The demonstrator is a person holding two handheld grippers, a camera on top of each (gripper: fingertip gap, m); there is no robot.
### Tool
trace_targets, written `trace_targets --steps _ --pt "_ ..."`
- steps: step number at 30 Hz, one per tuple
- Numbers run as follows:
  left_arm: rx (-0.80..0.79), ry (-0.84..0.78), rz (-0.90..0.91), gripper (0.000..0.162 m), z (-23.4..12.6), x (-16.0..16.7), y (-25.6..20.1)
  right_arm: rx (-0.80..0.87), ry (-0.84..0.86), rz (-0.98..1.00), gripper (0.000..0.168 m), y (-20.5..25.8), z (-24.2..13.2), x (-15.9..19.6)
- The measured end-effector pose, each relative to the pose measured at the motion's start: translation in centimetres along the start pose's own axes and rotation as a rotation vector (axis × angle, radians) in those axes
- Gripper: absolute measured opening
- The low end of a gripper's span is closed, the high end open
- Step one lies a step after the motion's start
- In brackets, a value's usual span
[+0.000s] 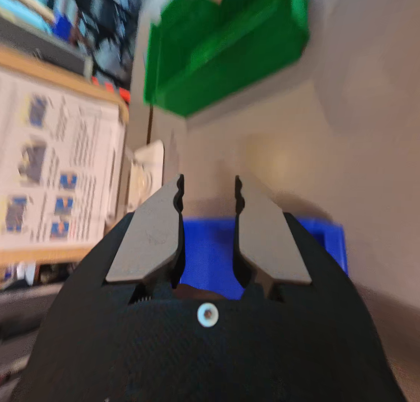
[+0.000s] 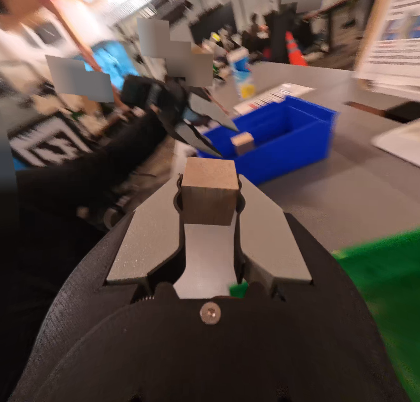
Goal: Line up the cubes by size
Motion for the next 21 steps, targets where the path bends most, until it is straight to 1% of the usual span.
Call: trace_targets --steps 3,5,7,8,9,12,15,16,17,19,21 --pt "0.083 0.283 -0.103 0.055 -2.3 8.2 -0.2 0.251 0.173 -0.142 0.043 -4.3 -3.0 1.6" --pt "0.151 0.438 -0.157 0.058 -3.6 12.8 -1.1 0.389 0.293 -0.200 0.043 -6.9 -5.1 2.8" --pt "0.207 0.574 -0.205 0.066 -4.4 16.7 -2.1 0.490 0.409 -0.249 0.044 -8.9 -6.9 4.1" --pt "0.235 0.633 -0.228 0.073 -4.6 18.3 -2.6 0.536 0.465 -0.274 0.044 -9.8 -7.7 4.7" --pt "0.251 0.679 -0.239 0.076 -4.6 19.6 -3.0 0.574 0.517 -0.300 0.044 -10.6 -8.4 5.3" --pt "0.259 0.755 -0.228 0.077 -3.6 21.7 -3.1 0.625 0.667 -0.355 0.043 -12.1 -9.9 7.1" --pt "0.287 0.839 -0.186 0.074 -2.4 23.2 -3.1 0.600 0.821 -0.410 0.044 -12.7 -10.9 8.8" --pt "0.298 0.859 -0.169 0.077 -2.1 23.5 -3.1 0.577 0.867 -0.429 0.043 -12.7 -11.1 9.4" --pt "0.300 0.869 -0.150 0.069 -1.9 23.6 -2.9 0.565 0.905 -0.444 0.044 -12.8 -11.2 9.9" --pt "0.326 0.856 -0.124 0.068 -1.7 23.5 -2.7 0.547 0.984 -0.460 0.044 -13.3 -11.3 10.8" --pt "0.342 0.798 -0.139 0.067 -1.5 22.9 -2.8 0.540 1.040 -0.481 0.044 -13.9 -11.0 11.4"
Point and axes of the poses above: each gripper's, where its closed fingertips meet, z out along the fingers, x out of its underside, y = z × x across the jaws, the point moved 2 cm from there along -z, back along the fingers, and after that the axes turned 8 degrees about x, right-handed, at the moved point
